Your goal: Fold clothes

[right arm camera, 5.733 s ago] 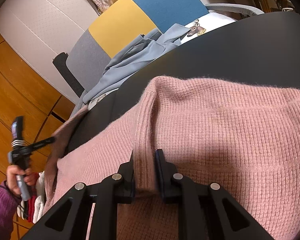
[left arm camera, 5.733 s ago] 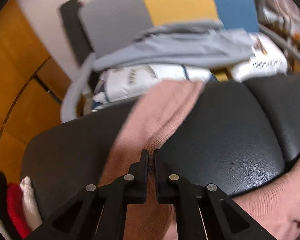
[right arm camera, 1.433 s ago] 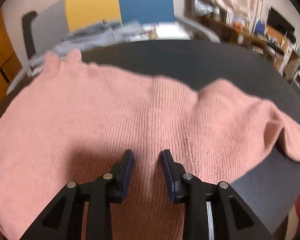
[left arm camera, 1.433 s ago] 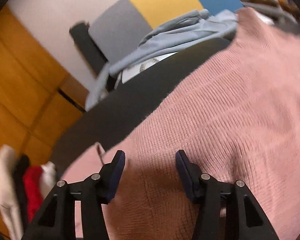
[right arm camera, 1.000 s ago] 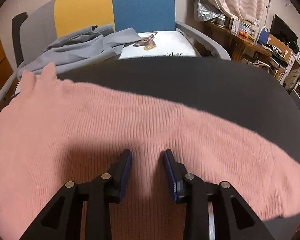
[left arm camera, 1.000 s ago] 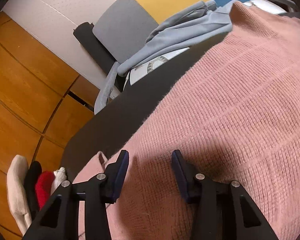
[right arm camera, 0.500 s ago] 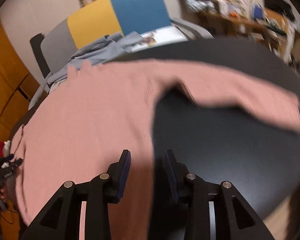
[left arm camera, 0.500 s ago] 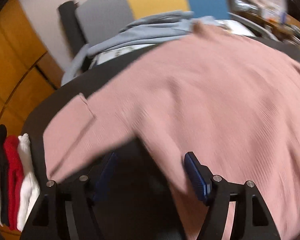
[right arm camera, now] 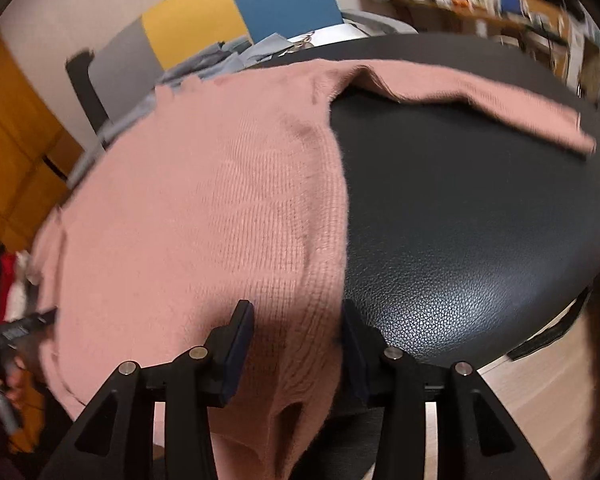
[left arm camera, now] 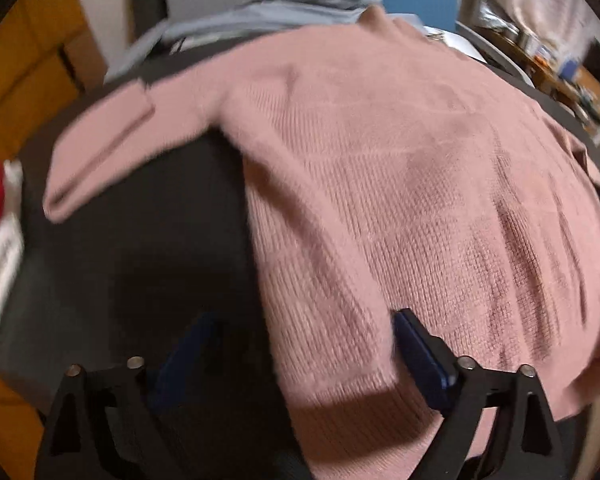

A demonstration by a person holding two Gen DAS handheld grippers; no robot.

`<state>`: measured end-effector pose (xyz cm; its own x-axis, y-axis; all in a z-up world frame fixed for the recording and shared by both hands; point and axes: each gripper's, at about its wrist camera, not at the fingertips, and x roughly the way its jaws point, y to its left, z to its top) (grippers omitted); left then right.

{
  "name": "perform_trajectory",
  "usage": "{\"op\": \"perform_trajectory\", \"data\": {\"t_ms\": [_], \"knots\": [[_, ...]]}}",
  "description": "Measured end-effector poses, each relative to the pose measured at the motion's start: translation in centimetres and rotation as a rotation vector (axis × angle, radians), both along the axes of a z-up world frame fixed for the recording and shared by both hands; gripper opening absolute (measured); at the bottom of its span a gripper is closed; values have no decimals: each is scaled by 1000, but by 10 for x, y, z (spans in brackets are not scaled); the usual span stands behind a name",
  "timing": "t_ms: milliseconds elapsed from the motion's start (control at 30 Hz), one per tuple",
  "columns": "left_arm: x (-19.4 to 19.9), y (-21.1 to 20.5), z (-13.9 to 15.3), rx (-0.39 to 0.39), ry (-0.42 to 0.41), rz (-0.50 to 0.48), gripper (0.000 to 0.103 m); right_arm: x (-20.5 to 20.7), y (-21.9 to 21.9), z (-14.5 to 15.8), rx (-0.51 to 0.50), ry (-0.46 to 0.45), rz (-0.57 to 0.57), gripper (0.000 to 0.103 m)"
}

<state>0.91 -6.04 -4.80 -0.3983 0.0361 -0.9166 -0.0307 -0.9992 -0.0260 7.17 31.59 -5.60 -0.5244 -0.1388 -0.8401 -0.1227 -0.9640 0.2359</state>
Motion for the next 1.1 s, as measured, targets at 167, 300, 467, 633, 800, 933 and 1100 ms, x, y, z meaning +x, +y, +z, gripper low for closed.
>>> {"op": "perform_trajectory", "data": {"t_ms": [167,300,467,633,800,933,1100], "knots": [[5,5,-3,-14,31,23,101,3,-21,-2,159,12,76,43],[11,5,7,-36,46,-63,70,4,-2,1,69,42,39,10],[29,-26,14,-169,47,-99,44,14,31,11,-33,63,-39,7],[53,-69,5,-55,41,-65,44,17,46,-6,-116,27,-95,7],[69,-91,6,180,51,-34,52,21,51,-7,-242,18,-116,27],[75,-76,3,255,55,-112,83,24,56,-7,-343,11,-134,29],[76,-45,0,116,72,-243,36,23,47,8,-201,19,-87,7]]}}
